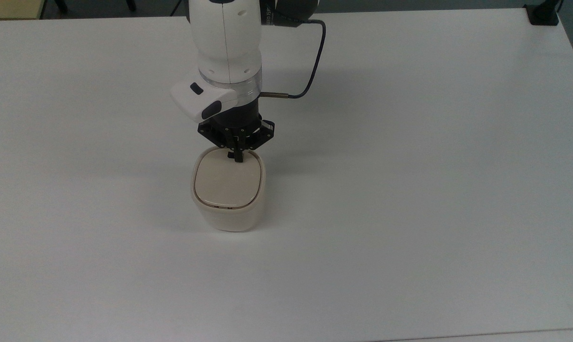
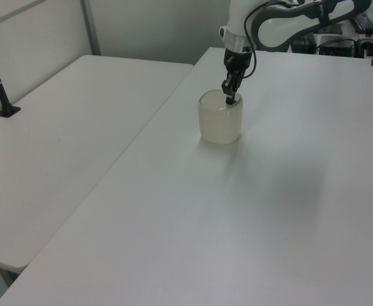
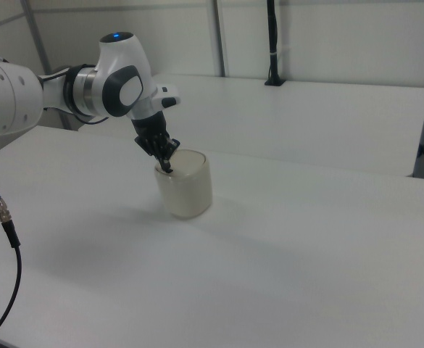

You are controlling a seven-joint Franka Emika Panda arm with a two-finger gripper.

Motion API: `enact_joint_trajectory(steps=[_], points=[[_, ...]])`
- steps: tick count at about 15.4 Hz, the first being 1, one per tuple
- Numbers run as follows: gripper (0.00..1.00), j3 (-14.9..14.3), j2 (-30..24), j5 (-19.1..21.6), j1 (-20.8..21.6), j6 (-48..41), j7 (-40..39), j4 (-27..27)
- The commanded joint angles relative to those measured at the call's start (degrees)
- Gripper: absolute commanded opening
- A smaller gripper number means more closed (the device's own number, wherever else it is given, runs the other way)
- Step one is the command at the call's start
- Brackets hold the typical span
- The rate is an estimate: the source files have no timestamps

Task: Open the trash bin
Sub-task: 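Press the closed gripper down onto the dark button on the lid, then lift the gripper up and away from the bin as the lid pops open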

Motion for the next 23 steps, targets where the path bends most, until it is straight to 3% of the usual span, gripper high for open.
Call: enact_joint_trajectory(steps=[1, 8, 18, 23], points=[[0.0, -0.3, 0.6, -0.5, 0.0, 0.9, 1.1, -0.3], [0.0, -0.3, 0.7, -0.5, -0.1, 0.4, 1.0, 0.0], [0.01, -0.6, -14.5, -1.2, -0.7, -18.8, -2.1, -0.6], [0.03, -2.0, -22.4, -1.7, -2.0, -25.5, -9.7, -3.9]])
